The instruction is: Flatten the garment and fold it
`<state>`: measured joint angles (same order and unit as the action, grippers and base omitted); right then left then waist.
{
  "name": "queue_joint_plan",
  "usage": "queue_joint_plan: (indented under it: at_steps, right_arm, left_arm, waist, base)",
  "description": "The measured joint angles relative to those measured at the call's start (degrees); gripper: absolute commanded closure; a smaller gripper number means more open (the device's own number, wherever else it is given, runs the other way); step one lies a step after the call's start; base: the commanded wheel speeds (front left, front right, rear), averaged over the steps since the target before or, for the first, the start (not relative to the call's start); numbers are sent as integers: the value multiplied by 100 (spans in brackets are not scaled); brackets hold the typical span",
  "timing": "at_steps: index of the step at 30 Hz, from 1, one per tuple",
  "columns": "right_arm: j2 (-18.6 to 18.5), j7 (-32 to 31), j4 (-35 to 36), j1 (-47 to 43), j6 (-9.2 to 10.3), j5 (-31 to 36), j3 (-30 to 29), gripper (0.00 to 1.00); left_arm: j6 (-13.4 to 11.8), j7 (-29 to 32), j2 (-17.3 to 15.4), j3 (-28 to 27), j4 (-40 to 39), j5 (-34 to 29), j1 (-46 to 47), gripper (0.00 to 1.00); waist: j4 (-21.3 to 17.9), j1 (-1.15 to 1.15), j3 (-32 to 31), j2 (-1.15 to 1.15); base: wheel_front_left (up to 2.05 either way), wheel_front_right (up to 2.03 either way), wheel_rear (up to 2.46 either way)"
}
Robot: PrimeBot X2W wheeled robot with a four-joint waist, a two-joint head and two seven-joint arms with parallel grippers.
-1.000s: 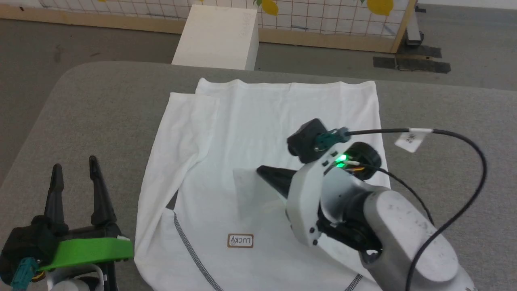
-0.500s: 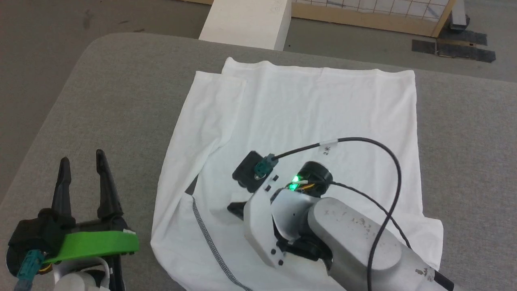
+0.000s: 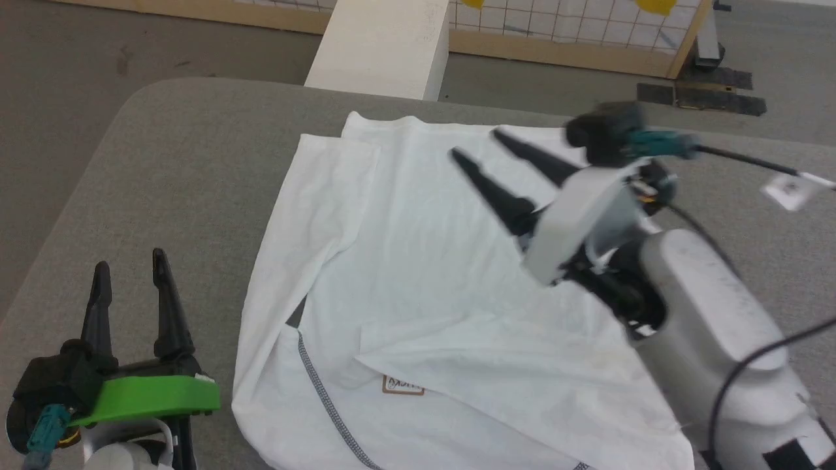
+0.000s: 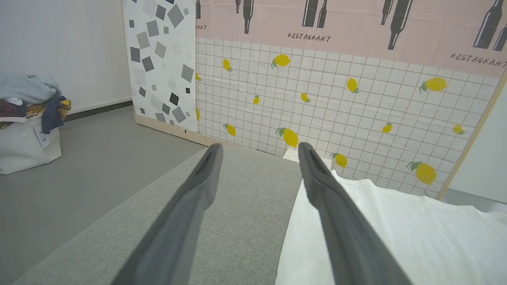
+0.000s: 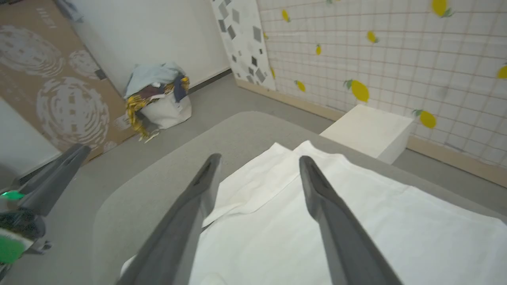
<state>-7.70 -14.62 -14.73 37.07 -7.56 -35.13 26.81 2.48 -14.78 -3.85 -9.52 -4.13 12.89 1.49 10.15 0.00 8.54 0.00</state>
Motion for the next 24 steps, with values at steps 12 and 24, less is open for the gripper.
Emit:
queue_joint_plan:
  at_steps: [12,24]
  right_arm:
    - [152,1579,1190,-2275,0,2041,-2966,0]
    - [470,2076,1658,-3512,0,2529,-3526,0]
  left_arm:
    - [-27,16,-71,120,162,-85,-25,0]
    - [54,388,-157,369,777,-47,491,0]
  waist:
    - [-474,0,-245,0]
    - [-596,0,-140,0]
  base:
    - [0,0,0]
    - [0,0,0]
